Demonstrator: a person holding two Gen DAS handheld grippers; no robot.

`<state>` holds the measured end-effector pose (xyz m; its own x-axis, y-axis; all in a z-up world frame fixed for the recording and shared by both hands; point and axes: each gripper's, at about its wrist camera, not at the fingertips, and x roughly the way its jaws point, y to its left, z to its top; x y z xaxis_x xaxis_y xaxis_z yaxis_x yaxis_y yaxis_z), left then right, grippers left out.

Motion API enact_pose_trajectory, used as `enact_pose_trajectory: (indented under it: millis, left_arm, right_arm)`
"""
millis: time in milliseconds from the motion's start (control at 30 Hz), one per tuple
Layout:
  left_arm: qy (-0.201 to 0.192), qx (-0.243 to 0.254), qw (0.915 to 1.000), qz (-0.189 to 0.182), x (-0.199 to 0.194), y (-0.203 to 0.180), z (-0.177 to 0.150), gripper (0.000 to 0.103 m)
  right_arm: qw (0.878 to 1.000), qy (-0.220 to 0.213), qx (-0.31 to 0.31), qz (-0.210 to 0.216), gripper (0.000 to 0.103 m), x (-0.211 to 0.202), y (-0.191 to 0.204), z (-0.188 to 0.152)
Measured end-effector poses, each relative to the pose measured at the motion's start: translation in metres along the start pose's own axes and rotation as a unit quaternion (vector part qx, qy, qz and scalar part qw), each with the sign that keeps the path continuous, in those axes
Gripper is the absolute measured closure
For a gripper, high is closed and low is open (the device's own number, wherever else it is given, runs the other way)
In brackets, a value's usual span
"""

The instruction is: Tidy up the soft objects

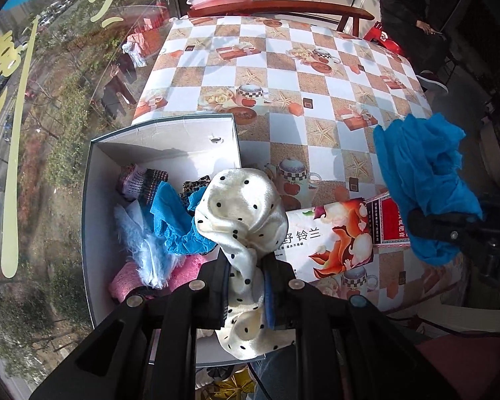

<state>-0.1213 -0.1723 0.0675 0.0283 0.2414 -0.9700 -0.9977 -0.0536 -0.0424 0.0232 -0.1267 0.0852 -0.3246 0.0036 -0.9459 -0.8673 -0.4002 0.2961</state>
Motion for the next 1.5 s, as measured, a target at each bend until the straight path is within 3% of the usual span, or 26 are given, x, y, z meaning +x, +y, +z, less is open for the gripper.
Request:
enact_pose_trajectory:
  millis: [400, 733, 800, 833, 867, 900, 933, 967, 1000, 1067, 1133, 1233, 1500]
  left_arm:
    - [0.005, -0.066, 0.9978, 0.009, -0.001, 0.04, -0.013, 0.085]
    - [0.025, -0.112, 0.9929, 0.031, 0.011, 0.075, -0.028, 0.081]
    - [0.025, -0.115, 0.9923, 0.038, 0.014, 0.078, -0.03, 0.058]
    - [0.022, -0.116, 0.9919, 0.047, 0.014, 0.08, -0.03, 0.026]
    - [0.023, -0.118, 0.9911, 0.058, 0.015, 0.081, -0.031, 0.005]
    - [0.022, -0.124, 0.9901, 0.062, 0.015, 0.085, -0.032, 0.002]
    - [0.019, -0.134, 0.989, 0.06, 0.014, 0.088, -0.033, 0.002]
    - [0.015, -0.143, 0.9879, 0.059, 0.014, 0.091, -0.034, 0.002]
    - [0.016, -0.149, 0.9867, 0.063, 0.014, 0.094, -0.034, 0.002]
    - [0.022, -0.154, 0.9844, 0.082, 0.014, 0.098, -0.034, 0.002]
    - [0.023, -0.16, 0.9819, 0.099, 0.011, 0.1, -0.035, 0.002]
    - [0.027, -0.159, 0.9841, 0.075, 0.009, 0.101, -0.036, 0.002]
    - [0.04, -0.152, 0.9842, 0.081, 0.007, 0.096, -0.043, 0.002]
  right_arm:
    - [0.997, 0.027, -0.076, 0.003, 0.09, 0.021, 0.045, 0.015]
    - [0.988, 0.044, -0.146, 0.015, 0.09, 0.049, 0.11, 0.042]
    - [0.986, 0.047, -0.157, 0.013, 0.09, 0.055, 0.12, 0.047]
    - [0.986, 0.051, -0.159, 0.014, 0.089, 0.059, 0.124, 0.05]
    - [0.985, 0.055, -0.161, 0.015, 0.075, 0.062, 0.127, 0.053]
    - [0.985, 0.056, -0.162, 0.012, 0.064, 0.063, 0.13, 0.056]
    - [0.985, 0.053, -0.164, -0.007, 0.042, 0.063, 0.131, 0.058]
    - [0.985, 0.049, -0.167, -0.017, 0.027, 0.061, 0.132, 0.059]
    - [0.985, 0.046, -0.168, -0.015, 0.022, 0.059, 0.131, 0.06]
    - [0.986, 0.044, -0.162, -0.01, 0.002, 0.055, 0.129, 0.062]
    - [0.986, 0.043, -0.16, -0.018, 0.0, 0.052, 0.128, 0.061]
    - [0.986, 0.044, -0.158, -0.036, 0.0, 0.049, 0.123, 0.055]
    - [0.986, 0.079, -0.138, -0.048, 0.0, 0.061, 0.106, 0.03]
